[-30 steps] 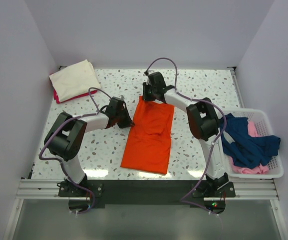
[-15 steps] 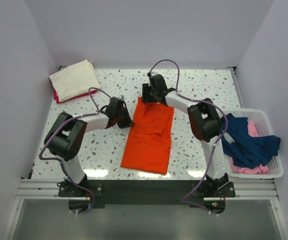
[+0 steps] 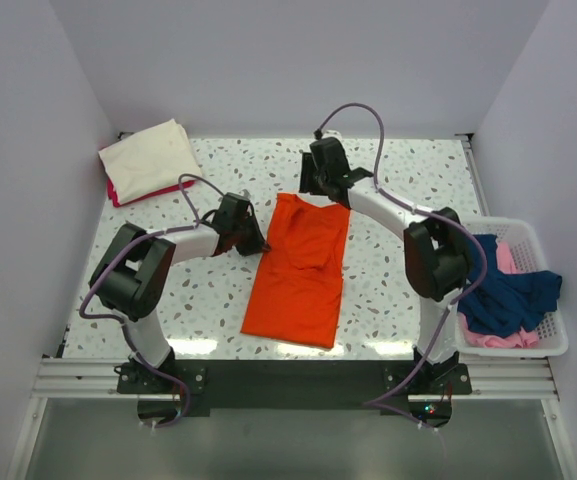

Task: Fold and stack the t-shirts
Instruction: Fold the tshirt

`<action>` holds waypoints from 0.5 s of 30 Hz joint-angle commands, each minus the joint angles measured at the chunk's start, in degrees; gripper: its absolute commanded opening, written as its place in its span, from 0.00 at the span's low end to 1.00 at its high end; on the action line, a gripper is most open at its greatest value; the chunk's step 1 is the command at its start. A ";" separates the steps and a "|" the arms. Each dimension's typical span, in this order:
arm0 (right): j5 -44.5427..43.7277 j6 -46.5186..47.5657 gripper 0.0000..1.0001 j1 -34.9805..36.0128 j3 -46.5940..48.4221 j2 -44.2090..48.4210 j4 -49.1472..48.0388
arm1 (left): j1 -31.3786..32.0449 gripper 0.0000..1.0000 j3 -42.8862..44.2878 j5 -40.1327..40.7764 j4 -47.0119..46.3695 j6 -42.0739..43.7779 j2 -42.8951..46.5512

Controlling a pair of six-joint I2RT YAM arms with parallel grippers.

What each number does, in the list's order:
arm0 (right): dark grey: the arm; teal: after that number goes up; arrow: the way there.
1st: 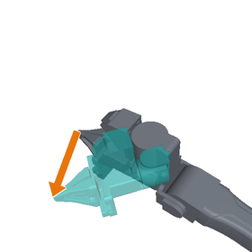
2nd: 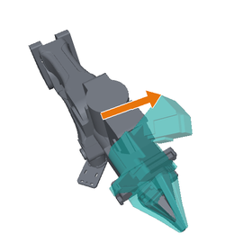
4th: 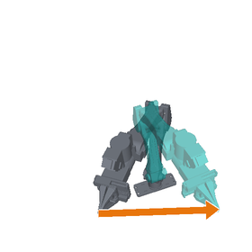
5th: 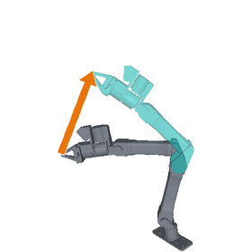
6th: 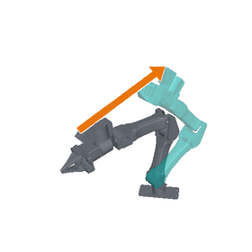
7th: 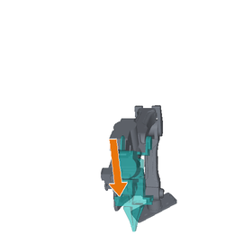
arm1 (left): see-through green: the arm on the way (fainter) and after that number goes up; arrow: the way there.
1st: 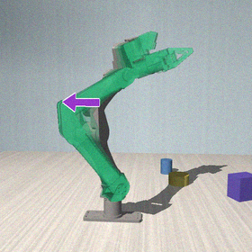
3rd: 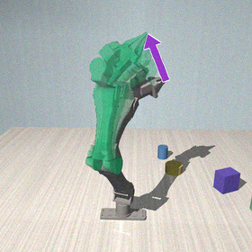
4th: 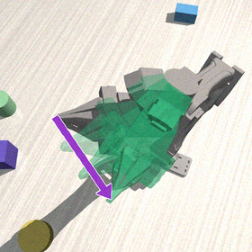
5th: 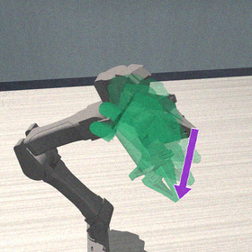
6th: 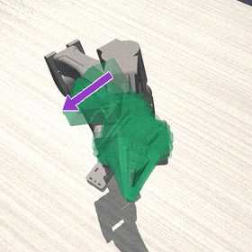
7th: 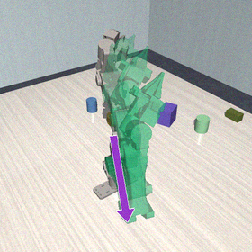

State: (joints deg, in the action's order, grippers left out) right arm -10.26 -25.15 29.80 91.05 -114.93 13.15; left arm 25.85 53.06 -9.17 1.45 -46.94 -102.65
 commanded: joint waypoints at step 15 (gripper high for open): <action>7.52 7.22 0.49 -1.06 1.24 -5.29 4.51 | 0.26 0.00 0.64 1.52 2.24 1.24 -2.55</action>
State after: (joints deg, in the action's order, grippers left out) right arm -6.37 -19.94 28.80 89.30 -118.56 17.19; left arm 25.89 53.65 -9.39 1.37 -46.94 -103.22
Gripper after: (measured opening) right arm 0.494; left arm 0.013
